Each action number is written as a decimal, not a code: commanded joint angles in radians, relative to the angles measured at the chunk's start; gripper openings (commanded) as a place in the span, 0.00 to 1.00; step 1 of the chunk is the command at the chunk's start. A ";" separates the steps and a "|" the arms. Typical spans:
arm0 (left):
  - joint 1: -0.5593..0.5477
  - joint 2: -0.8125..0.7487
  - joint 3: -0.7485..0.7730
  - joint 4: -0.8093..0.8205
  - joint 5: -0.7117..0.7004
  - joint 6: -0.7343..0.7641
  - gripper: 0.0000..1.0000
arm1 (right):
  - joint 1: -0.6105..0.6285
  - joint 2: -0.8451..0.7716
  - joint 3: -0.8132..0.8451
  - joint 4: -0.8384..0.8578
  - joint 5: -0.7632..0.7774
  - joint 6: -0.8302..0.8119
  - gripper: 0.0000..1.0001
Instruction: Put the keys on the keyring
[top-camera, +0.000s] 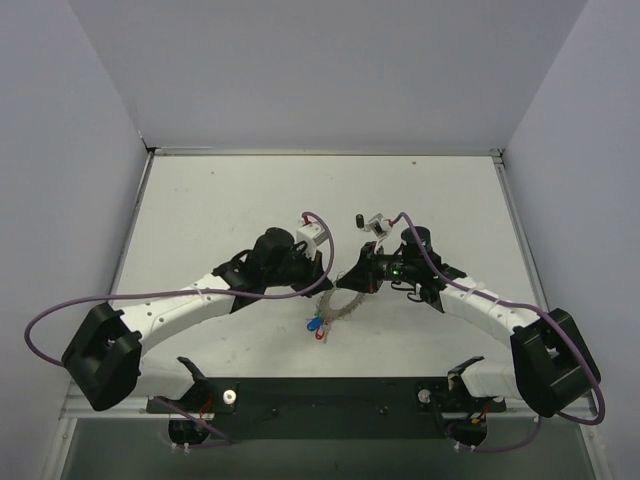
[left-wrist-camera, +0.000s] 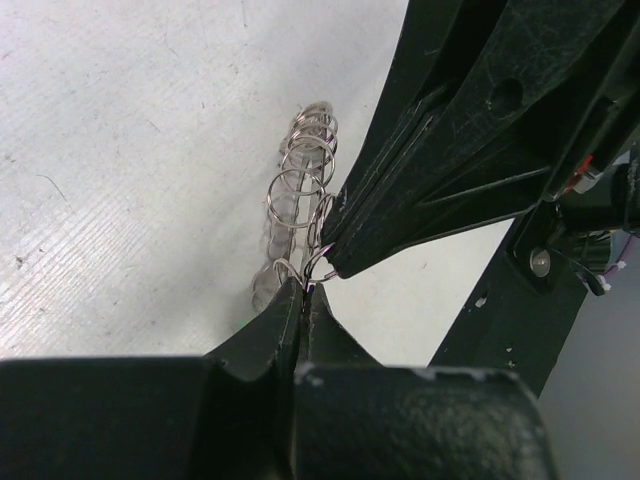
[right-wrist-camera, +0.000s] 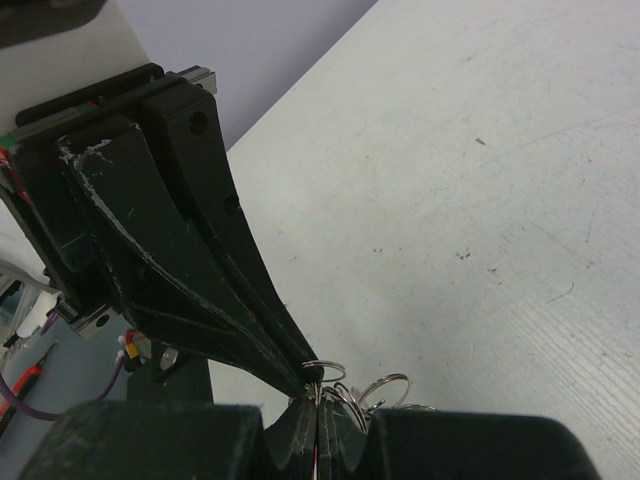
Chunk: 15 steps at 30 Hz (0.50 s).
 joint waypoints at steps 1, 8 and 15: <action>0.036 -0.098 -0.022 0.156 0.027 -0.042 0.00 | -0.007 -0.011 -0.022 -0.024 -0.012 -0.042 0.00; 0.079 -0.155 -0.094 0.254 0.075 -0.087 0.00 | -0.008 -0.021 -0.037 -0.001 -0.038 -0.040 0.00; 0.096 -0.169 -0.122 0.294 0.096 -0.094 0.00 | 0.001 -0.028 -0.045 0.036 -0.073 -0.032 0.00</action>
